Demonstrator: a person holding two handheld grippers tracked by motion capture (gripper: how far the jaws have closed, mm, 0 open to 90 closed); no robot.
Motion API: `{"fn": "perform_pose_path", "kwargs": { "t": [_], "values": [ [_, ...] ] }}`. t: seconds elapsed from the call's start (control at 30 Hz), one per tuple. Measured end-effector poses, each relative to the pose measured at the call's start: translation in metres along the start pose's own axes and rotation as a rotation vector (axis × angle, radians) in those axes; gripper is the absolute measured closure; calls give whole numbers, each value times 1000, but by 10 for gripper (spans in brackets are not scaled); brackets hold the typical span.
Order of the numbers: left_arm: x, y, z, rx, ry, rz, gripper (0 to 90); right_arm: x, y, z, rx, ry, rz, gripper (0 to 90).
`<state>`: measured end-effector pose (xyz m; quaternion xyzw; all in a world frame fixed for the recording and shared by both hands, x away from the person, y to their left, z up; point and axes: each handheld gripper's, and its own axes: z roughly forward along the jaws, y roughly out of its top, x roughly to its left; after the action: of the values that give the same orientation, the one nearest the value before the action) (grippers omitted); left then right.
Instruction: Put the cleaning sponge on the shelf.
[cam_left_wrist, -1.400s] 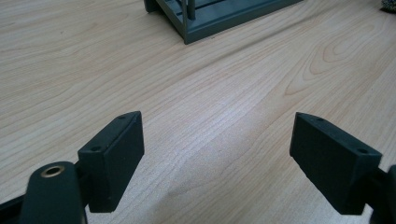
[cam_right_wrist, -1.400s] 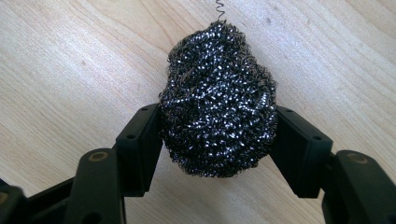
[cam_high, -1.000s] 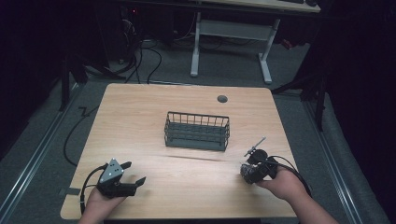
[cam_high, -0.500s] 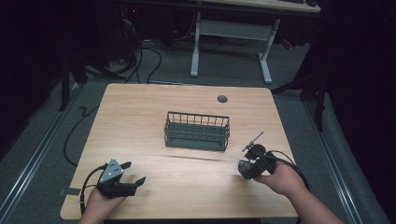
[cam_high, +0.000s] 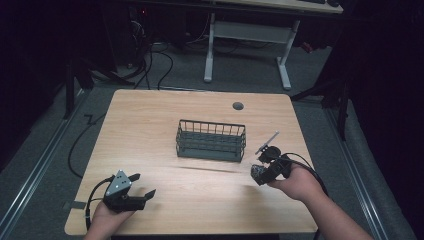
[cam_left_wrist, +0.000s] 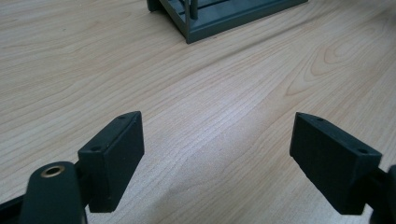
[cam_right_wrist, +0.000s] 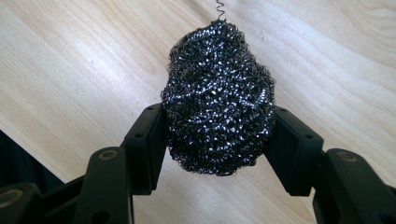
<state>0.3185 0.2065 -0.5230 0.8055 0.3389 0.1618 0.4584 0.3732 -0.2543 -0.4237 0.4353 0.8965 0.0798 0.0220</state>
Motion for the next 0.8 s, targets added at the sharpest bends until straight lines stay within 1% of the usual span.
{"fn": "perform_pose_path", "kwargs": {
  "t": [0.07, 0.2, 0.27, 0.37, 0.4, 0.47, 0.67, 0.7, 0.73, 0.8],
  "values": [
    [0, 0, 0, -1, 2, -2, 182, 1, 2, -1, 2, 0, 6, 427],
    [1, 0, -1, -3, 3, -4, 182, 0, 7, -4, 0, 0, -2, 427],
    [1, 0, -1, -3, 4, -5, 182, 0, 9, -5, 3, 4, 7, 427],
    [1, 0, 1, -2, 6, -11, 182, 1, 13, -8, 3, 3, 5, 427],
    [1, 0, 1, -1, 4, -11, 182, 0, 14, -9, 2, 3, -6, 427],
    [1, 0, 1, 1, 2, -10, 182, 1, 15, -10, 4, 7, 2, 428],
    [1, 0, 0, 1, 0, -16, 183, 2, 22, -16, 5, 11, -5, 427],
    [1, 0, 0, 1, 0, -16, 183, 2, 23, -17, 4, 7, -15, 427],
    [2, 0, 0, 2, 1, -17, 182, 2, 24, -18, 7, 9, -6, 428],
    [2, -1, 0, -1, 3, -18, 182, 2, 27, -19, 9, 10, -11, 427]
  ]
}}
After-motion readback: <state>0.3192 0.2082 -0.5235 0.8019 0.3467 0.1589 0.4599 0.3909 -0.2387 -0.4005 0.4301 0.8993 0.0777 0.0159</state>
